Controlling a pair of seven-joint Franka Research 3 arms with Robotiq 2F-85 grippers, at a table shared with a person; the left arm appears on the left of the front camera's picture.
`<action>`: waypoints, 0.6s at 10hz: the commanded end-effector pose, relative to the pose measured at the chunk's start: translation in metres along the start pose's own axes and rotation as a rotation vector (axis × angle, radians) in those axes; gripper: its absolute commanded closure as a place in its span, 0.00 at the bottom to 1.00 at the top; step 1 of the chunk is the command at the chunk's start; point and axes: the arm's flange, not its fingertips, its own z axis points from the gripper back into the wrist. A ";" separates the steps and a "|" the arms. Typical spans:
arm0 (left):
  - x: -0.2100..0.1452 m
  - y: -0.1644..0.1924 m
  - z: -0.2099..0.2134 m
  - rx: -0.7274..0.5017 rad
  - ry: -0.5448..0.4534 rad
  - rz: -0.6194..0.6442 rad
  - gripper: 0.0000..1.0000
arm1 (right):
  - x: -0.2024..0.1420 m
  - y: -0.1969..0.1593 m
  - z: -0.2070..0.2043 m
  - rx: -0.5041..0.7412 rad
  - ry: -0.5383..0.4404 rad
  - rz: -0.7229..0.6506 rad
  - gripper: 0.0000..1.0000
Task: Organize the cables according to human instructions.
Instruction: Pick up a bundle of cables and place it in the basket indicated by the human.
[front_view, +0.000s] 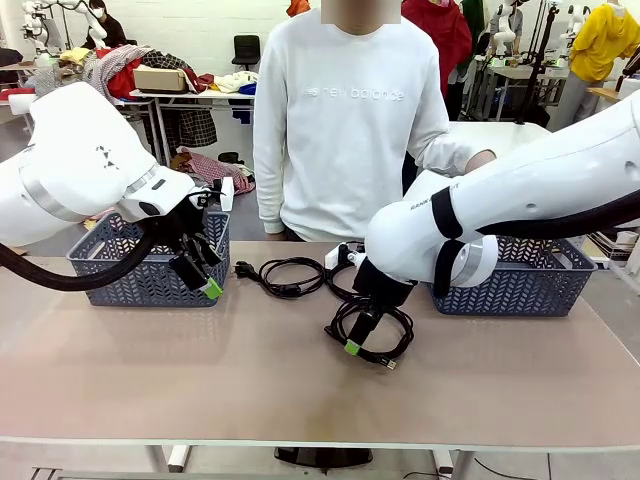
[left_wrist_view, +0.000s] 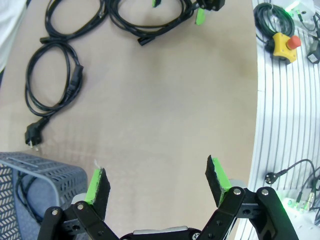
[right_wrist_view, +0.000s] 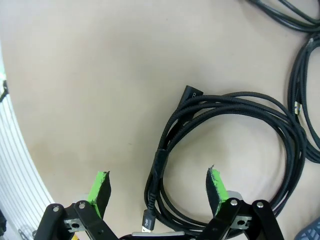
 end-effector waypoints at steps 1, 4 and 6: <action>0.000 0.002 0.001 0.007 0.010 0.003 0.00 | 0.012 -0.001 -0.005 -0.037 0.031 -0.015 0.00; 0.000 0.002 0.001 0.007 0.010 0.003 0.00 | 0.016 0.003 -0.013 -0.043 0.064 -0.011 0.00; 0.000 0.002 0.001 0.007 0.010 0.003 0.00 | 0.018 0.005 -0.017 -0.046 0.074 -0.006 0.00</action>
